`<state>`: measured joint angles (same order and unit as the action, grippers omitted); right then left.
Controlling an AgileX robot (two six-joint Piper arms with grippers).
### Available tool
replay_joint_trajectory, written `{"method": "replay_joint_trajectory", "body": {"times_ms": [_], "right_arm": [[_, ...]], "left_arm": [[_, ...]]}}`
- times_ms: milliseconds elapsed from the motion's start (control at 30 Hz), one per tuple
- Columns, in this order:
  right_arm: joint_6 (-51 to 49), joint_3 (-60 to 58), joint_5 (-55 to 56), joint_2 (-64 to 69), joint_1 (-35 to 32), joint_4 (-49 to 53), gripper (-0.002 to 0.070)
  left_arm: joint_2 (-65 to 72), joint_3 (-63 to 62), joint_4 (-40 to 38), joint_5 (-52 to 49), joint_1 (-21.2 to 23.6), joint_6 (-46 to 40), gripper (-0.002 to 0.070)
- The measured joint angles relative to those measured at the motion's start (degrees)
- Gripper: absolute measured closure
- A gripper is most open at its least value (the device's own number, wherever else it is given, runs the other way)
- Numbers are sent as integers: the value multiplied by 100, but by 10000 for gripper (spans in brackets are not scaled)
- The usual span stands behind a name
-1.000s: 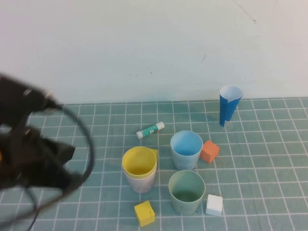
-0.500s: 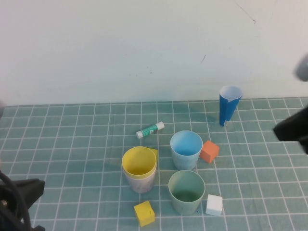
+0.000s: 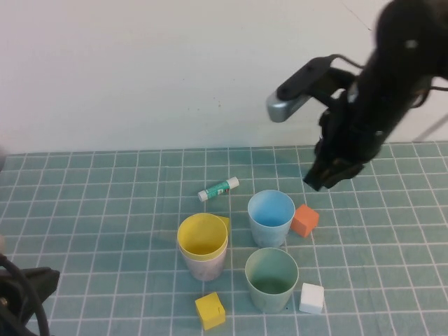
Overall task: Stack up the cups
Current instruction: Pick up the blue cup
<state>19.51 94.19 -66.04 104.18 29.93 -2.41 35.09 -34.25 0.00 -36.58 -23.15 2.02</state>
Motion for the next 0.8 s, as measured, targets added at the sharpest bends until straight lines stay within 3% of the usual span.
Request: {"method": "replay_joint_trajectory", "body": {"times_ms": [67,233,333,667,800], "right_arm": [[-23,443,-196,439,0,38,576],[-149,1392,-369,1523,0,38,242],[-389,1886,-356,2080,-34,38,153],[-673,2965,-331,3641,-431,-321,125],[-625,3018,-308,3876,-446,-356,229]], "left_arm": [[0,0,0,-13,0,0,673],[0,0,0,-22,0,0,673],[0,0,0,-22,0,0,673],[0,289,0,11,0,0,675],[0,469,0,72,0,0,675]]}}
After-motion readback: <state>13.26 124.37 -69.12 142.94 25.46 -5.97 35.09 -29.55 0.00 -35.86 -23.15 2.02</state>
